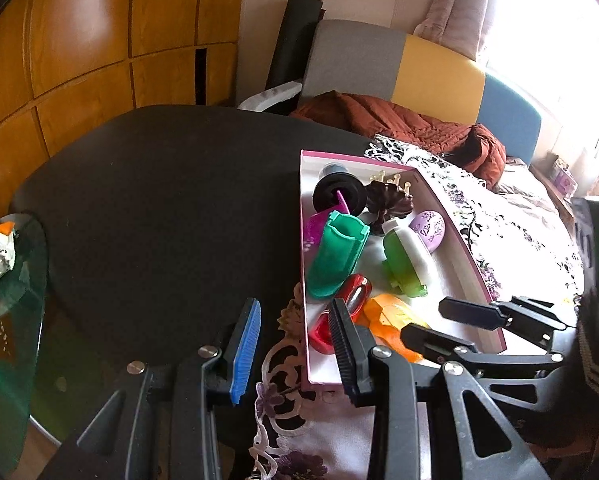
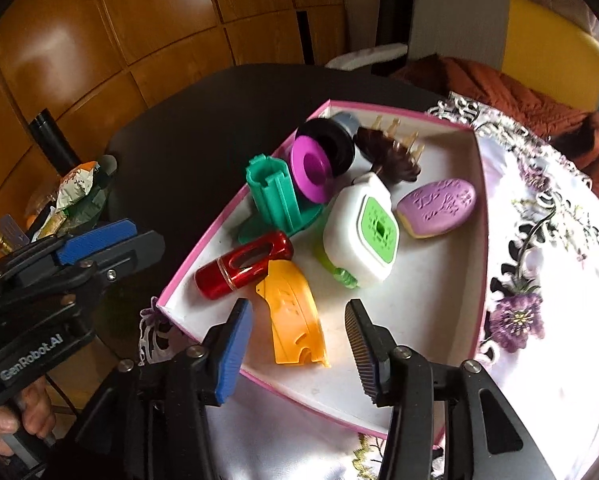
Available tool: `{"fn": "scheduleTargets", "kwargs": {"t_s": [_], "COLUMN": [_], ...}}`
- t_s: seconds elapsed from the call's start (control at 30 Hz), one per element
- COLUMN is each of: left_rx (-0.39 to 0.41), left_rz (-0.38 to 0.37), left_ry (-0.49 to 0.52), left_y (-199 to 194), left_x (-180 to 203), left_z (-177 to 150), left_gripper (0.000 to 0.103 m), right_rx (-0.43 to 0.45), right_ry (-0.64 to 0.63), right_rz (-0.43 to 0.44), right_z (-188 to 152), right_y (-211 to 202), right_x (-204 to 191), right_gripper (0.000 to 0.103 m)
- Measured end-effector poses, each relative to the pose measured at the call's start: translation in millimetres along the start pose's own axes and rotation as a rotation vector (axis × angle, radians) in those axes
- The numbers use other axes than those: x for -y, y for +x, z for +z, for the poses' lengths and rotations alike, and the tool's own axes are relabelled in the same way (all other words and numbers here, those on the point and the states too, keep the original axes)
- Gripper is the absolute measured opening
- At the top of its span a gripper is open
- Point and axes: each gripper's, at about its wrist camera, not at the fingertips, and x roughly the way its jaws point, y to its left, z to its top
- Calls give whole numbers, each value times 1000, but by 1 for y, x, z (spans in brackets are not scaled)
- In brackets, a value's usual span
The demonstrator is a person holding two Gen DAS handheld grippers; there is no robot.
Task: Organize rigid objects
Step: 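Carry the yellow curved piece into the tray and open the right gripper, then move the right gripper over the red puzzle piece while the left gripper approaches the orange blocks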
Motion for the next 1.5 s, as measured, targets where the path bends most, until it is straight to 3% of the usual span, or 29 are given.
{"fn": "scheduleTargets", "kwargs": {"t_s": [0.27,0.33,0.53,0.73,0.87,0.93,1.07,1.13,1.3,1.37,1.43,1.5], "left_rx": [3,5,7,9,8,15,31,39,30,14,-6,-19], "left_rz": [-6,-7,-10,-24,-31,-24,-49,-70,-137,-161,-181,-199], "left_ry": [20,28,48,74,89,96,105,124,177,199,219,235], "left_y": [-2,-3,-4,-4,-4,-5,-8,-11,-13,-11,-8,-6], "left_x": [6,7,11,18,22,24,29,36,59,70,79,85], "left_z": [-1,-1,-2,-2,-2,-1,3,6,9,7,3,1], "left_gripper": [35,35,35,35,35,35,35,35,35,35,35,35], "right_rx": [63,72,90,55,28,36,84,116,188,184,217,230], "right_ry": [26,44,130,242,390,475,667,757,973,1066,1181,1221], "right_rz": [-32,-47,-102,-197,-291,-340,-454,-527,-657,-666,-617,-621], "right_z": [-5,-5,-12,-28,-49,-61,-89,-105,-150,-166,-182,-189], "right_y": [-31,-37,-57,-71,-91,-108,-152,-174,-206,-206,-211,-217], "right_x": [14,22,58,111,167,196,254,280,328,339,350,355], "right_gripper": [59,67,74,79,80,86,89,96,97,97,96,96]}}
